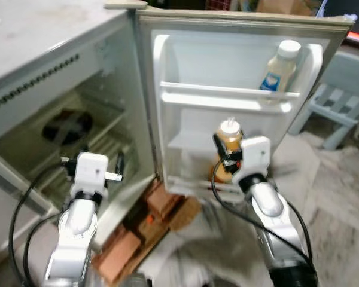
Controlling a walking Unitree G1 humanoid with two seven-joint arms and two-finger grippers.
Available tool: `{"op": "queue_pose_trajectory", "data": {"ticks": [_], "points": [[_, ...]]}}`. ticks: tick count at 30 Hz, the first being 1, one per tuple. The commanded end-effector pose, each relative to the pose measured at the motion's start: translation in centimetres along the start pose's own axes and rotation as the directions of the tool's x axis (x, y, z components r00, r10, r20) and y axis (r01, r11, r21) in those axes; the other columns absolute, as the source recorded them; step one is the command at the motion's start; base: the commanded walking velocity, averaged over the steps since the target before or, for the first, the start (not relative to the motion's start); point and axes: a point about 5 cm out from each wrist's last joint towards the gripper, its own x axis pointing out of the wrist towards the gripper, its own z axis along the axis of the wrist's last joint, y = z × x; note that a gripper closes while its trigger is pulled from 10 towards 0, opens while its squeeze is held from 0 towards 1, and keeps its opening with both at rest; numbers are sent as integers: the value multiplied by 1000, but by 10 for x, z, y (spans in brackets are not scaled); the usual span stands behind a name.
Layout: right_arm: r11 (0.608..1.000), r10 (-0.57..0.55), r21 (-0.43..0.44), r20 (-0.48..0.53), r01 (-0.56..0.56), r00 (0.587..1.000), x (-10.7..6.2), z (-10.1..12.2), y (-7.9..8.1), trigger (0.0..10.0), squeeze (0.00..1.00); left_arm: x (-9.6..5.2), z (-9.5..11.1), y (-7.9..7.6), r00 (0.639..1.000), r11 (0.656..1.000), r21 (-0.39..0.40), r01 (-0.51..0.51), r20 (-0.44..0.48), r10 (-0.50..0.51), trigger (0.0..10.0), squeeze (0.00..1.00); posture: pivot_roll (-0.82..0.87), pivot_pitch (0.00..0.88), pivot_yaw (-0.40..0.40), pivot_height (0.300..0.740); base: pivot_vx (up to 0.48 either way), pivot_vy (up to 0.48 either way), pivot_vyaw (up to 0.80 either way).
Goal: Restocking fridge
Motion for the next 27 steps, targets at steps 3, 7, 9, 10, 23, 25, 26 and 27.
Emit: {"op": "queue_pose_trajectory", "data": {"ticks": [3,7,9,10,23,25,26,27], "points": [[1000,-20,-21,7,20,1000,-1,2,-9,10000,0,1,2,-6,1000,1000,-14,17,10,-17,10000,0,64,60,-2,740,311,0,0],[1000,-19,-21,6,19,1000,-1,2,-9,10000,0,1,3,-7,1000,1000,-13,17,12,-17,10000,0,64,59,-2,740,210,0,0],[1000,-19,-21,5,19,1000,-1,2,-9,10000,0,1,3,-7,1000,1000,-18,15,13,-15,10000,0,64,59,-2,740,0,0,0],[1000,-19,-21,5,19,1000,-1,2,-9,10000,0,1,3,-7,1000,1000,-18,15,13,-15,10000,0,64,59,-2,740,0,0,0],[992,106,78,-28,-104,994,-5,-3,8,10000,0,1,3,-7,1000,1000,-17,14,10,-14,10000,0,63,64,-3,740,0,0,0],[985,145,95,-43,-141,988,-6,-5,13,10000,0,1,3,-7,1000,1000,-17,15,10,-15,10000,0,64,66,-3,740,0,0,0],[982,168,95,-62,-162,984,-8,-8,15,10000,0,1,3,-7,1000,1000,-17,15,10,-15,10000,0,64,66,-4,740,0,0,0],[978,193,96,-78,-185,978,-10,-12,19,10000,0,0,3,-8,1000,1000,-16,14,9,-14,10000,0,66,68,-5,740,0,0,0]]}}
